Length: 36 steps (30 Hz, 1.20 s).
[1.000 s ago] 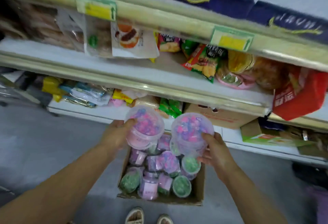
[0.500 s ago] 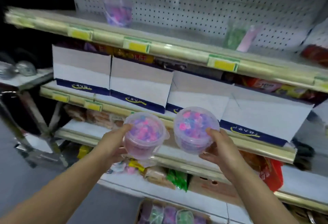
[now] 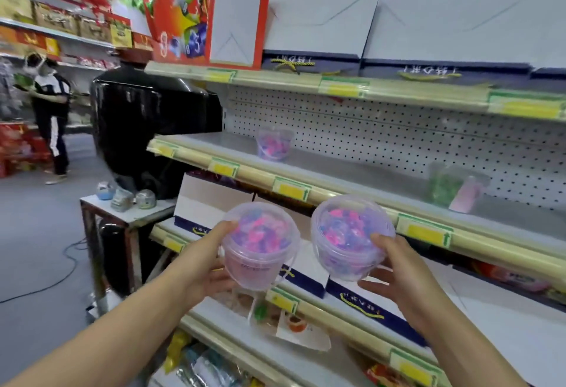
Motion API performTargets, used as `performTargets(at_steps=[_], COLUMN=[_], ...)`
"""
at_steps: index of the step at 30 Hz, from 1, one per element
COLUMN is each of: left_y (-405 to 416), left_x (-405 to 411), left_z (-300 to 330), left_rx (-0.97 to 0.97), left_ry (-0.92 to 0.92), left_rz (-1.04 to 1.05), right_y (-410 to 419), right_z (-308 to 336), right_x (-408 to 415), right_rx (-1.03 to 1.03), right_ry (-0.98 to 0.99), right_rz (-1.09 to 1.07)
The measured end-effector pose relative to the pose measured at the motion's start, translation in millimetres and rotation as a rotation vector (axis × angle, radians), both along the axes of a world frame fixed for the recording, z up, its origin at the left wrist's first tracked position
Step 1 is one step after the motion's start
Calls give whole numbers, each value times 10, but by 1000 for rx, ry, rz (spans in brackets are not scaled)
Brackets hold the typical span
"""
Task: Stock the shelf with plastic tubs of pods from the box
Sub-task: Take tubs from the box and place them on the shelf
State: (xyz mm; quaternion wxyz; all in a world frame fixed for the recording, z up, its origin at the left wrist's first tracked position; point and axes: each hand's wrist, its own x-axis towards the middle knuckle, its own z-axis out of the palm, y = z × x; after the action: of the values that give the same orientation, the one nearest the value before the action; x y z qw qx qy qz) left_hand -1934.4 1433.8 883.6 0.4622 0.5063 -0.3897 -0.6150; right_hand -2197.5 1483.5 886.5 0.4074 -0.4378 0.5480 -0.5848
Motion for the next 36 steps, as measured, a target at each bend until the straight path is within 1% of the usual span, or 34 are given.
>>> performTargets(at_steps=[5, 8, 12, 16, 26, 32, 36], left_y=[-319, -615, -1127, -1840, -3646, -4262, -4498], left_x=[71, 154, 315, 571, 1372, 1526, 1509], left_z=[265, 416, 554, 703, 1099, 1103, 1133], left_rx=[-81, -153, -236, -281, -283, -230, -210], left_ry=[16, 18, 6, -19, -58, -87, -142], left_rz=[45, 37, 9, -35, -105, -158, -138], right_y=[-381, -666, -1066, -1537, -2866, -3405, -3620], right_z=[302, 459, 641, 777, 996, 999, 1049], right_x=[87, 189, 416, 772, 1790, 2138, 2187], right_rx=[-39, -54, -69, -89, -53, 4, 21], right_ry=[2, 15, 41, 37, 7, -1, 29], right_rz=[7, -1, -2, -26, -107, -106, -134])
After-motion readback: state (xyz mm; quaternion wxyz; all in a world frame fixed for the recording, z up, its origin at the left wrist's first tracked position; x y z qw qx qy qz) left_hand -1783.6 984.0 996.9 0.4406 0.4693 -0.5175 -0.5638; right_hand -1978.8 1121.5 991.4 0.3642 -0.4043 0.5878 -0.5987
